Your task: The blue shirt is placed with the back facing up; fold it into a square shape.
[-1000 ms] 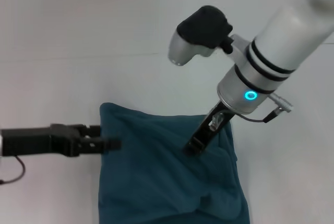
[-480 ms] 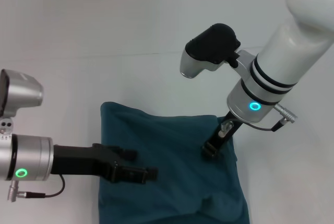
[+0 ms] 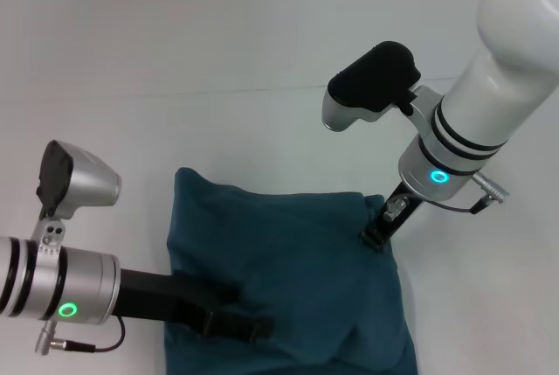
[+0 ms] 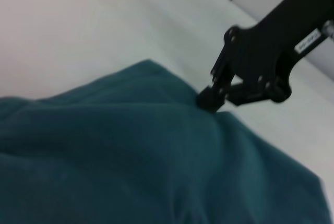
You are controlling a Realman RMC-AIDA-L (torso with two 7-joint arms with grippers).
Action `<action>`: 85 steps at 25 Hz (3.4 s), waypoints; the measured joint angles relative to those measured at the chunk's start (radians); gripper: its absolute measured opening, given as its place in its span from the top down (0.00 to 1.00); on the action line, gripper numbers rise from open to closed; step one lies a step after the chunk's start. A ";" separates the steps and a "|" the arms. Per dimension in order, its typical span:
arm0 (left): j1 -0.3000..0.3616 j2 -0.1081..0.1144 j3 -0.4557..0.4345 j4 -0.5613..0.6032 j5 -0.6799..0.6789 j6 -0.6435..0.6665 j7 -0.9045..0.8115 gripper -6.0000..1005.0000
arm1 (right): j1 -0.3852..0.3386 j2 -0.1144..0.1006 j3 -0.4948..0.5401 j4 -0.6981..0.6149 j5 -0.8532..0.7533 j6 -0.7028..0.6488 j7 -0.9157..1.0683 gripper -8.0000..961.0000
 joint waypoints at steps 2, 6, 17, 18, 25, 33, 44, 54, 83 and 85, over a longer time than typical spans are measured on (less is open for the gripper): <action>-0.001 -0.002 0.002 -0.003 0.011 -0.005 0.000 0.05 | 0.000 0.000 0.000 0.001 -0.007 0.009 0.004 0.99; -0.001 -0.002 -0.021 0.027 0.001 0.050 -0.002 0.05 | -0.016 0.003 0.018 -0.085 0.004 -0.048 0.006 0.99; 0.024 0.003 -0.135 0.130 -0.089 0.199 0.008 0.05 | -0.053 0.001 0.057 -0.254 0.115 -0.148 -0.016 0.99; 0.030 0.004 -0.139 0.136 -0.090 0.202 0.012 0.05 | -0.050 0.002 0.058 -0.236 0.121 -0.135 -0.023 0.99; 0.063 -0.001 -0.150 0.143 -0.090 0.213 0.062 0.05 | 0.012 0.002 0.061 -0.041 0.162 -0.023 -0.086 0.99; 0.085 -0.003 -0.162 0.140 -0.085 0.211 0.111 0.05 | 0.024 -0.003 0.074 0.052 0.117 0.084 -0.089 0.99; 0.085 0.032 -0.353 0.142 -0.092 0.477 0.217 0.05 | -0.285 -0.010 0.217 -0.432 0.387 -0.184 -0.365 0.92; 0.102 0.057 -0.438 0.130 -0.035 0.557 0.260 0.05 | -0.475 -0.003 0.459 -0.474 0.548 -0.511 -0.789 0.58; 0.168 0.035 -0.476 0.101 0.018 0.519 0.286 0.06 | -0.653 0.004 0.538 -0.435 0.564 -0.643 -1.067 0.04; 0.169 0.035 -0.476 0.101 0.016 0.519 0.290 0.07 | -0.653 0.005 0.537 -0.435 0.572 -0.643 -1.076 0.04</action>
